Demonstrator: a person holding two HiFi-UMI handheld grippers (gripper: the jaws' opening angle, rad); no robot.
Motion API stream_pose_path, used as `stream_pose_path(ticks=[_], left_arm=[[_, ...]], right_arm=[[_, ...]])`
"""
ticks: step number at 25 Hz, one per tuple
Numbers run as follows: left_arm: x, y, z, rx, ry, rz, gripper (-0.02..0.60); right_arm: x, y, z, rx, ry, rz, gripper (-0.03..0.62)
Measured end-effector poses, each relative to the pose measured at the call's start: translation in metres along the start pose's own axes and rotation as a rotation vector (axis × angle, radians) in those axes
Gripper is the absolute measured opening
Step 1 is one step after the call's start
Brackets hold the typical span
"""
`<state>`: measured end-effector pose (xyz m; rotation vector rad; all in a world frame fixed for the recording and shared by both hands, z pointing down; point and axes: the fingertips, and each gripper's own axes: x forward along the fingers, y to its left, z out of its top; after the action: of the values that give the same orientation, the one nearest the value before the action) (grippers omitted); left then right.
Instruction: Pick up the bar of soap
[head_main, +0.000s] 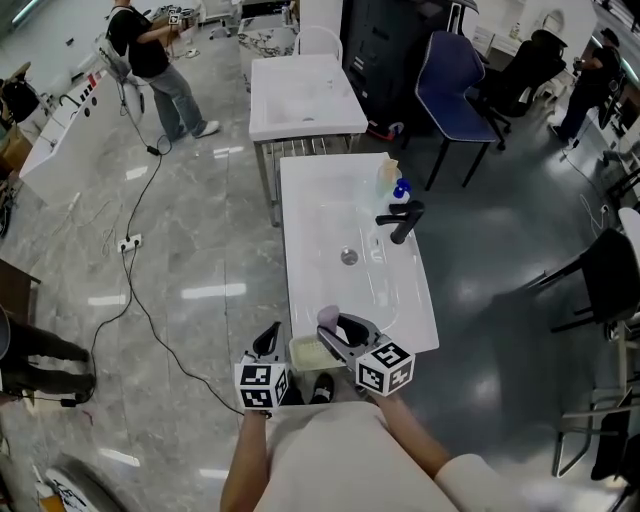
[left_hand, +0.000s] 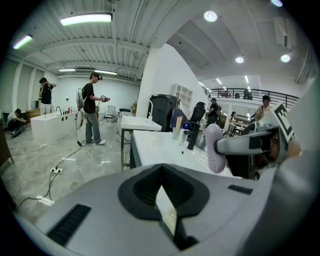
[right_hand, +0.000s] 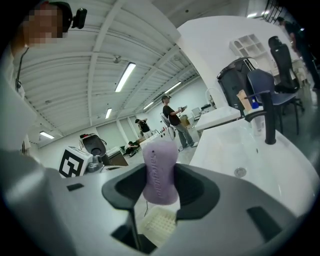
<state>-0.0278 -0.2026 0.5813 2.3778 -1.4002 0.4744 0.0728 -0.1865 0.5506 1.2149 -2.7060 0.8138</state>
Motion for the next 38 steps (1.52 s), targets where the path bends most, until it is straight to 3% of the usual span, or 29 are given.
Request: stream_pose_path(ticks=[11, 19, 38], left_arm=[[0.003, -0.005, 0.001, 0.005, 0.006, -0.006, 0.005], [0.004, -0.010, -0.002, 0.017, 0.008, -0.013, 0.005], [-0.002, -0.010, -0.005, 0.019, 0.005, -0.025, 0.005]], right_arm=[[-0.003, -0.009, -0.004, 0.053, -0.026, -0.003, 0.179], [-0.011, -0.001, 0.003, 0.082, -0.159, 0.111, 0.178], [-0.009, 0.004, -0.003, 0.084, -0.149, 0.112, 0.178]])
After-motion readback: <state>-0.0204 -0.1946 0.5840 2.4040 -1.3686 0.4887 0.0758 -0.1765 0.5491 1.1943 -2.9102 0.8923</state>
